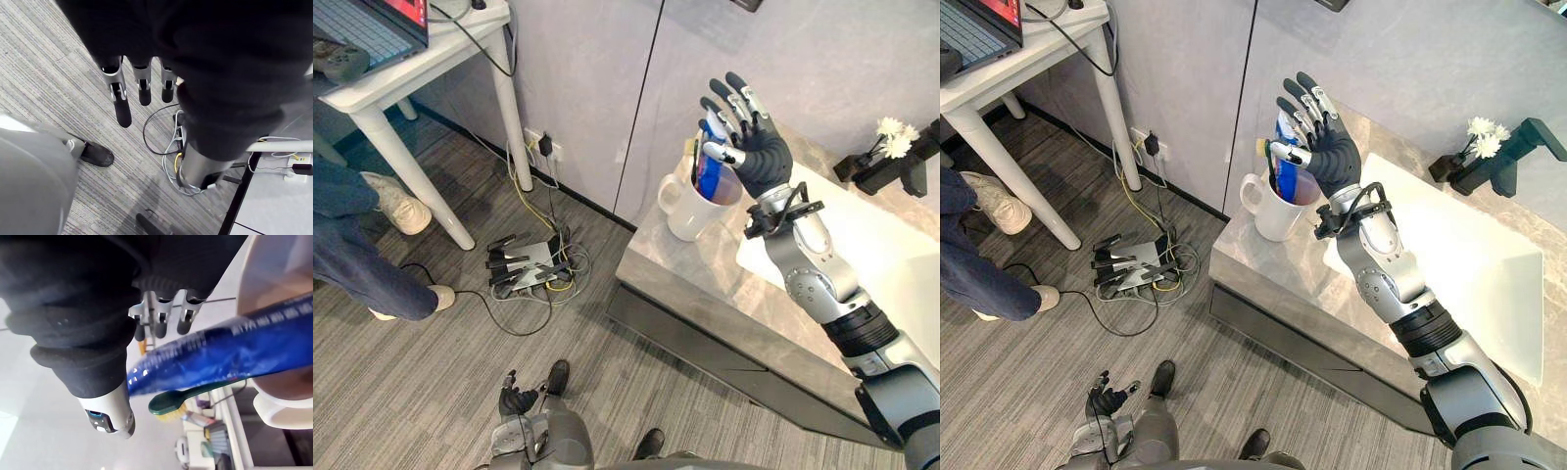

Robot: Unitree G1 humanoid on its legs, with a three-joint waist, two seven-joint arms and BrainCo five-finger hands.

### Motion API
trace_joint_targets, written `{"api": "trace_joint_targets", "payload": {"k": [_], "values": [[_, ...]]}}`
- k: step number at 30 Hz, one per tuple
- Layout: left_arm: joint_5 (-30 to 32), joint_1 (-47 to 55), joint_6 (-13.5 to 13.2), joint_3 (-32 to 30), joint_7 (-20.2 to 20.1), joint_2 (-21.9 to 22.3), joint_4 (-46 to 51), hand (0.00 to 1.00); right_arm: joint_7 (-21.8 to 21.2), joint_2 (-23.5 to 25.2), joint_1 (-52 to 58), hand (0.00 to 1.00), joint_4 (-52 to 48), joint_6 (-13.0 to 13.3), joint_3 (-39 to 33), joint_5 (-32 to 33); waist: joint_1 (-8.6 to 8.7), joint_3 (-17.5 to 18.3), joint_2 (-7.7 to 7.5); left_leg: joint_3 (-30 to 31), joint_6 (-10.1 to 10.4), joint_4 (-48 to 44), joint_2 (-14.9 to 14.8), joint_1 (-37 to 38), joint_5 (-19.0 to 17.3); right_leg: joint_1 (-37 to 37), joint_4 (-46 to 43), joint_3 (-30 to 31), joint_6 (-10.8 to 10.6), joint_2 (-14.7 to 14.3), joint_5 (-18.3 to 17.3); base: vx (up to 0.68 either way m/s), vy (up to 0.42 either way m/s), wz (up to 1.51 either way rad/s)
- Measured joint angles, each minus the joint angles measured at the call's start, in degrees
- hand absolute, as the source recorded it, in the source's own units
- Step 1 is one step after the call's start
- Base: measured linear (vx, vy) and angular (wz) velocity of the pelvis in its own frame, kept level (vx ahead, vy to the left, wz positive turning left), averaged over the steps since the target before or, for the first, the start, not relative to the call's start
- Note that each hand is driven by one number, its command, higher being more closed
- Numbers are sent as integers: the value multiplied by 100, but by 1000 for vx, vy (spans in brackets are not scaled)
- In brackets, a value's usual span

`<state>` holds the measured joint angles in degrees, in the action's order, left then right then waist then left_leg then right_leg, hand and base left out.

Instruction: Organize washtable

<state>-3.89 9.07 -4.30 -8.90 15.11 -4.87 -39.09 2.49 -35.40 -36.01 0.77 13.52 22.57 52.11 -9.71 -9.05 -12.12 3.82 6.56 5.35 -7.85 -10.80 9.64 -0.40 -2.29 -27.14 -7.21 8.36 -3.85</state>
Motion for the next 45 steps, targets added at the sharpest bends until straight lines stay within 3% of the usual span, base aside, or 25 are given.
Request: {"api": "trace_joint_targets", "payload": {"k": [4, 6, 7, 14, 17, 19, 21, 22, 24, 26, 28, 30, 34, 37, 40, 41, 45], "values": [[2, 0, 0, -2, 3, -3, -18, 0, 2, 0, 121, 0, -40, -2, -312, 0, 53, 1, 2, -62, 0, 0, 0, 48, 0, 1, -15, 65, -1, 18, 1, -5, 0, -8], [6, 5, 2, -7, 4, -3, -30, 0, 4, 0, 317, 0, -314, 6, -857, 1, 95, 4, 10, -96, 1, 1, 5, 76, -2, 1, -33, 97, -1, 34, 1, -7, 3, -10], [12, 8, 5, -21, 5, -9, -74, 0, 9, -4, 507, 0, -595, 89, -1496, 5, 166, 7, 18, -152, 2, 2, 5, 115, -4, -1, -44, 151, -2, 46, 2, -8, 4, -13], [249, 109, 11, -119, 12, -9, -102, 0, 180, 53, 1557, 0, -1396, 645, -3979, -49, 483, 203, 154, -496, 9, 5, -23, 231, -50, -118, -26, 516, -9, 70, 76, -17, 1, -26], [381, 105, 9, -460, 21, 87, -215, 0, 537, 577, 2196, 0, -1865, 879, -5191, -406, 651, 404, 317, -815, 1, 4, -31, 365, -93, -165, 62, 841, -6, 82, 184, 10, 2, -53], [458, 119, 7, -941, 53, 222, -279, 0, 1048, 1370, 2867, 0, -2338, 1082, -6001, -1107, 785, 549, 422, -1055, -7, 6, -49, 512, -143, -179, 61, 1073, -6, 88, 206, 15, 4, -66], [457, 146, 6, -1334, 65, 371, -440, 0, 1792, 2134, 3665, 0, -2512, 1080, -6337, -2161, 952, 679, 542, -1343, 0, 13, -104, 709, -260, -176, 65, 1318, -5, 61, 224, 7, -4, -69], [457, 154, 6, -1439, 65, 413, -453, 0, 1980, 2340, 3924, 0, -2515, 1060, -6346, -2424, 956, 697, 562, -1459, 7, 13, -123, 784, -286, -175, 67, 1407, 2, 51, 238, -10, -5, -79], [445, 179, -6, -1833, 61, 663, -535, 0, 2379, 3223, 5108, 0, -2577, 703, -6106, -3421, 1007, 832, 689, -1843, 38, 48, -173, 1006, -378, -170, 94, 1711, 4, 14, 243, -24, -3, -76], [414, 253, -53, -2026, 24, 881, -623, 0, 2539, 3822, 5877, 0, -2520, 326, -5599, -4240, 1049, 886, 798, -2085, 69, 49, -219, 1180, -477, -169, 79, 1921, 28, -27, 215, -19, -5, -64], [306, 265, -66, -2044, -34, 1012, -840, 0, 2510, 4197, 6536, 0, -2071, 124, -5049, -4627, 1061, 925, 879, -2210, 91, 50, -248, 1280, -510, -169, 28, 2008, 18, -47, 197, -17, -10, -37], [65, 315, -69, -2042, -142, 1010, -1036, 0, 2353, 4262, 6781, 0, -811, -189, -4438, -4826, 1057, 933, 903, -2282, 99, 49, -269, 1358, -514, -142, -10, 2054, 29, -60, 191, -14, -6, -8], [-292, 342, -182, -1957, -191, 1003, -1267, 0, 1960, 4266, 6625, 0, 1640, -456, -3832, -4982, 928, 929, 976, -2227, 88, 51, -238, 1482, -522, 64, 7, 1951, 58, -20, 181, 0, 8, 12], [-517, 346, -311, -1755, -253, 979, -1372, 0, 1458, 4139, 6289, 0, 3446, -630, -3730, -4906, 807, 971, 1048, -2077, 79, 53, -175, 1392, -530, 130, 23, 1793, 30, 53, 140, -7, 21, 24], [-573, 335, -325, -1746, -251, 980, -1396, 0, 1303, 3882, 5939, 0, 4321, -673, -3855, -4721, 791, 983, 1080, -1888, 75, 54, -119, 1308, -529, 180, 45, 1615, -19, 110, 106, 18, 20, 37], [-631, 309, -362, -1660, -230, 958, -1379, 100, 1157, 3736, 5747, 0, 4749, -733, -3830, -4595, 704, 988, 1073, -1742, 73, 54, -89, 1287, -527, 273, 48, 1443, -30, 147, 68, 38, 12, 59], [-962, 336, -386, -1484, -129, 898, -973, 100, 866, 3506, 5525, 0, 5178, -759, -3497, -4605, 551, 1000, 1011, -1242, 46, 54, 47, 1165, -476, 477, 31, 901, -70, 265, -47, 87, 6, 70]]}}
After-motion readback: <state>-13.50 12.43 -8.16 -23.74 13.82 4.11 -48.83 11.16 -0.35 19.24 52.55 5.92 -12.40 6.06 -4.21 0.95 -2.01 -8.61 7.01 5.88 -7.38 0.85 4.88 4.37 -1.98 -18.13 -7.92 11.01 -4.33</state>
